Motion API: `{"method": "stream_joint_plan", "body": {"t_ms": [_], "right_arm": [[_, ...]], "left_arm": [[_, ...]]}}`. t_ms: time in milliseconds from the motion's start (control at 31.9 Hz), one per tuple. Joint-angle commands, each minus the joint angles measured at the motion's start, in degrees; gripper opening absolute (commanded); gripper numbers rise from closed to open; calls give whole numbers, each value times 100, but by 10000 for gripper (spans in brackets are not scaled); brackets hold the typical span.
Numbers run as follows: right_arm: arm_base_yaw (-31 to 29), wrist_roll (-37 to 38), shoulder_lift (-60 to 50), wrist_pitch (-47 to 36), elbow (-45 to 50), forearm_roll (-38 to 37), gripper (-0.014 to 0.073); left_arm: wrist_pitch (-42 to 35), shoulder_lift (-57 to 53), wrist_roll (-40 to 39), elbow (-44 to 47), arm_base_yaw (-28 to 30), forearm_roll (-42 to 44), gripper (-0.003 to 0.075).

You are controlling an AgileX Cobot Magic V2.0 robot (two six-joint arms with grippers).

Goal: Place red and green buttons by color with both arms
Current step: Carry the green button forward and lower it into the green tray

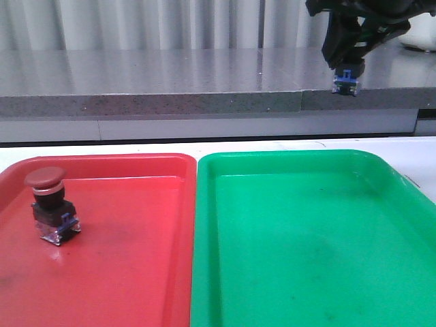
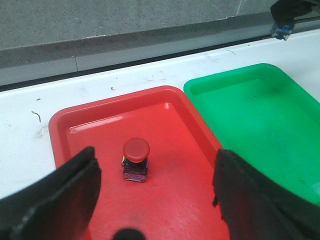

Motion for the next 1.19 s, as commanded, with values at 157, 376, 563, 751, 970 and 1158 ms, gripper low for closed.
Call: {"method": "stream_joint_plan", "body": {"t_ms": [157, 376, 563, 751, 970, 1158], "right_arm": [[474, -61, -1302, -1007, 1636, 35, 265], [1052, -61, -1508, -2109, 3047, 189, 265], [1264, -61, -1338, -3018, 3626, 370, 265], [1264, -35, -969, -3298, 3646, 451, 265], [1264, 103, -615, -3637, 3634, 456, 265], [1264, 103, -458, -3718, 3634, 456, 265]], "left_arm": [[-406, 27, -7, -155, -41, -37, 472], [-406, 27, -7, -155, -41, -37, 472], [-406, 27, -7, -155, -41, -37, 472], [-406, 37, -7, -155, -41, -37, 472], [-406, 37, -7, -155, -41, -37, 472], [-406, 37, -7, -155, -41, -37, 472]]}}
